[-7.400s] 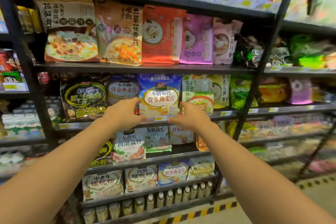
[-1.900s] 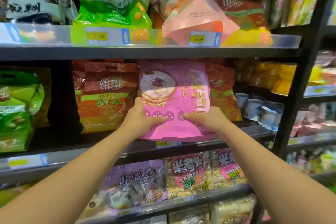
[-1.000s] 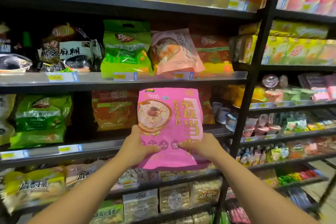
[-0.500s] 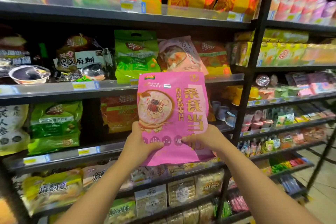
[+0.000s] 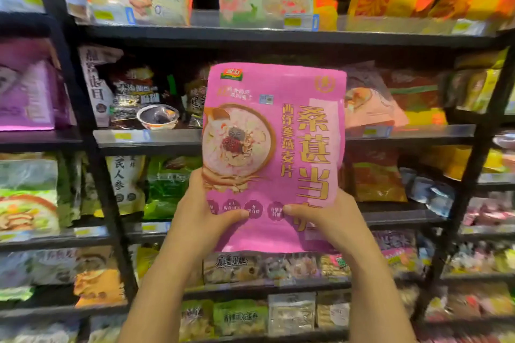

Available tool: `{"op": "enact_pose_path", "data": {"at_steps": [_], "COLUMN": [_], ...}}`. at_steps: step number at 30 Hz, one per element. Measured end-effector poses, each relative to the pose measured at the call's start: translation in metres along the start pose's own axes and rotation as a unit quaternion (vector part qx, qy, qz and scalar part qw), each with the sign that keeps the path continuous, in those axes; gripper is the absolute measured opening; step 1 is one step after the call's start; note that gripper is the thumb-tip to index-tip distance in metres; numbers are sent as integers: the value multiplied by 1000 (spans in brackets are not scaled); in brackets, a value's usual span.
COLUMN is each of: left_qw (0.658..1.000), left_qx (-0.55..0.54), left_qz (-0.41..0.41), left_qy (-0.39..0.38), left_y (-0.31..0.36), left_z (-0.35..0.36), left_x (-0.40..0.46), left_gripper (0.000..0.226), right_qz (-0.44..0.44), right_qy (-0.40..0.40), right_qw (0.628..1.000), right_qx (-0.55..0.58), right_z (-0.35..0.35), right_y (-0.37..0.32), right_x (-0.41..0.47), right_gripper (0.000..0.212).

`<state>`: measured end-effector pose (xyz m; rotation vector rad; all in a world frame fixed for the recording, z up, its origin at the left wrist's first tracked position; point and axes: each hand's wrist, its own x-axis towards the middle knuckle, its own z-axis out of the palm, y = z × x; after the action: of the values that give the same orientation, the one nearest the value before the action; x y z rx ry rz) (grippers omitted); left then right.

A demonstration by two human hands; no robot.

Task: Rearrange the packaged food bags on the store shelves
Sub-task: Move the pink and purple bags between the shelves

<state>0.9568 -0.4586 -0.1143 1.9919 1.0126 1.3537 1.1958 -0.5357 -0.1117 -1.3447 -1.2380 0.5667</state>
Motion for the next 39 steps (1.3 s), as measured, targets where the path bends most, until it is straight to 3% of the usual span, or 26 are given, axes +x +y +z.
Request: {"op": "enact_pose_path", "data": {"at_steps": [20,28,39], "left_qw": [968,959,959], "left_qx": [78,92,96], "left_qz": [-67,-66,-39], "left_qy": [230,261,264], "left_y": [-3,-24,-83], "left_z": [-157,-223,-383], "left_x": [-12,-31,-44], "left_gripper": [62,62,61], "right_qz": [-112,-144,-145], "right_qy": [-192,-244,-225], "right_qw": [971,954,958], "right_qx": [84,102,100], "right_z": [171,236,401], "right_y": [-76,-104,-155], "right_x": [77,66,34], "right_gripper": [22,21,23]}}
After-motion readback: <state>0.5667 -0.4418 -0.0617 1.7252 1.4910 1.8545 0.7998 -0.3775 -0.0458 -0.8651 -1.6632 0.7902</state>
